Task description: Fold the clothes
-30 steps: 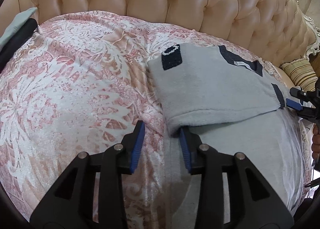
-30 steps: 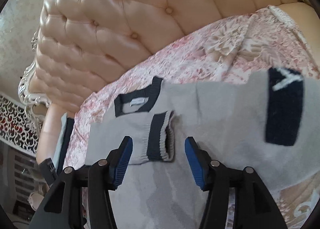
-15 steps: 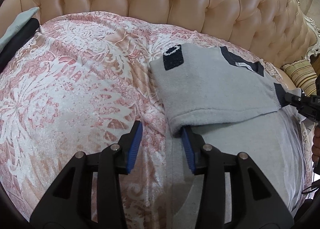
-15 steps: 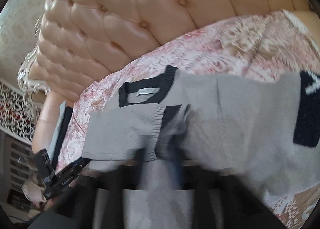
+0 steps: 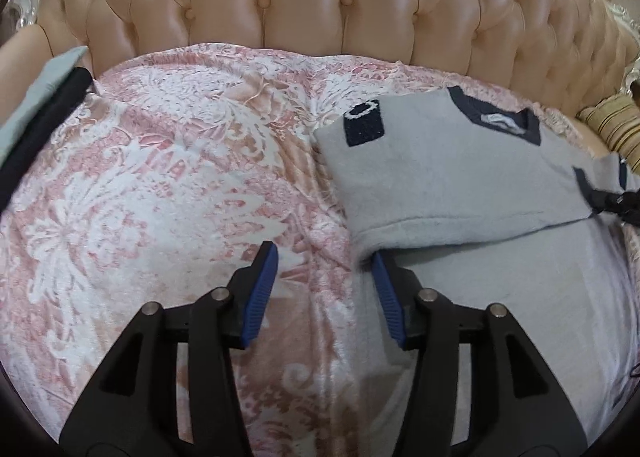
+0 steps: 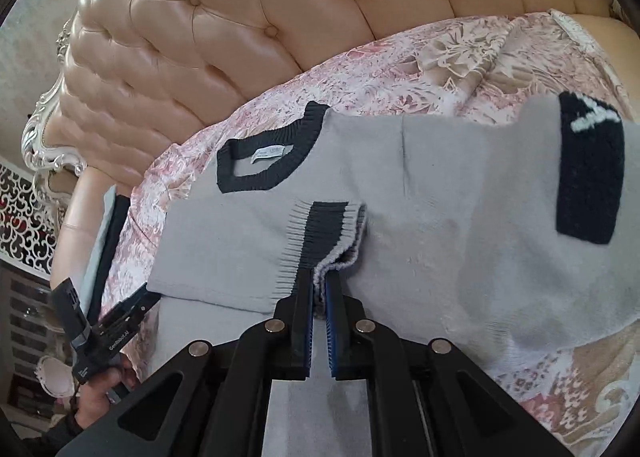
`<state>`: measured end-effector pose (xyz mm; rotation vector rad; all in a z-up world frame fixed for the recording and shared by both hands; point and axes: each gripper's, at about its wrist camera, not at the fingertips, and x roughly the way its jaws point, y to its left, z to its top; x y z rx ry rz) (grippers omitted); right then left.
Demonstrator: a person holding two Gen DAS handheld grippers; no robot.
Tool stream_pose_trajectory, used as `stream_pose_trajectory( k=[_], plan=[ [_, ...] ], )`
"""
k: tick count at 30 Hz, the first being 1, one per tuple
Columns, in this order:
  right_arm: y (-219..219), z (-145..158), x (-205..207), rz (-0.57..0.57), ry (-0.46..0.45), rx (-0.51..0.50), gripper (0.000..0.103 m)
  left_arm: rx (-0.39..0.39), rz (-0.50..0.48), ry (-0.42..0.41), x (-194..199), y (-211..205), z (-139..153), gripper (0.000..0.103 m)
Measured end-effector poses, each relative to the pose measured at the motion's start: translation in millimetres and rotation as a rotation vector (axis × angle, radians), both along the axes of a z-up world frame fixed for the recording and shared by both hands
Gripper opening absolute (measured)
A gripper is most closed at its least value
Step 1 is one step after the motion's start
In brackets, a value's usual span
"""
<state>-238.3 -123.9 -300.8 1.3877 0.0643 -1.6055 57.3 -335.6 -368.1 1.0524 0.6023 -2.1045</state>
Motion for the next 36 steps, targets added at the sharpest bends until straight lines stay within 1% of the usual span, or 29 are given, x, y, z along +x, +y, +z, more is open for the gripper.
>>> stream_pose_trajectory(
  k=[2,4,7,11,12,15,18,19,20,22,23,24,26,27,29,30,31,32,33,35,36],
  plan=[
    [1,2,3,0.014,0.019,0.011,0.005,-0.003,-0.006,-0.005,3,1,1,0.056],
    [2,-4,3,0.014,0.016,0.029,0.005,-0.011,-0.009,-0.008,7,2,4,0.056],
    [3,-7,2,0.012,0.008,0.033,0.005,-0.051,0.001,-0.016,18,9,15,0.056],
    [3,-9,2,0.008,0.004,0.032,0.005,-0.119,-0.007,0.055,8,11,37,0.056],
    [4,-8,2,0.006,0.005,0.031,0.006,-0.124,-0.012,0.056,1,9,39,0.056],
    [6,-9,1,-0.013,-0.016,0.021,0.007,-0.097,-0.036,-0.025,-32,-4,25,0.056],
    [5,-7,2,-0.006,-0.011,0.021,0.008,-0.069,-0.061,-0.105,-66,-16,10,0.056],
    [9,-3,1,-0.021,-0.002,0.004,0.009,-0.060,-0.069,-0.132,-77,-21,6,0.055],
    [14,1,-1,-0.038,0.008,-0.016,0.009,-0.078,-0.076,-0.150,-84,-21,4,0.053],
    [23,10,-5,-0.071,0.026,-0.054,0.011,-0.166,-0.102,-0.190,-88,-10,4,0.053],
    [27,14,-7,-0.088,0.035,-0.073,0.013,-0.186,-0.106,-0.193,-89,-8,3,0.053],
    [31,19,-8,-0.105,0.045,-0.093,0.015,-0.180,-0.099,-0.184,-86,-8,4,0.054],
    [40,28,-12,-0.138,0.063,-0.131,0.021,-0.128,-0.062,-0.145,-75,-12,9,0.057],
    [45,32,-14,-0.155,0.073,-0.150,0.022,-0.103,-0.044,-0.125,-70,-14,12,0.058],
    [54,41,-17,-0.189,0.091,-0.189,0.032,-0.056,-0.006,-0.080,-58,-14,18,0.058],
    [71,47,-25,-0.276,0.097,-0.229,0.049,-0.044,0.013,-0.050,-50,-8,25,0.058],
    [89,54,-33,-0.372,0.102,-0.271,0.064,-0.033,0.023,-0.020,-42,0,32,0.058],
    [112,59,-41,-0.489,0.117,-0.298,0.066,-0.017,0.022,0.011,-33,10,38,0.058],
    [133,60,-47,-0.592,0.116,-0.298,0.067,0.004,0.011,0.040,-25,21,42,0.059],
    [175,56,-56,-0.784,0.057,-0.331,0.067,0.047,-0.033,0.077,-16,46,47,0.059],
    [193,51,-58,-0.867,0.018,-0.345,0.067,0.063,-0.061,0.081,-16,56,46,0.060]
  ],
)
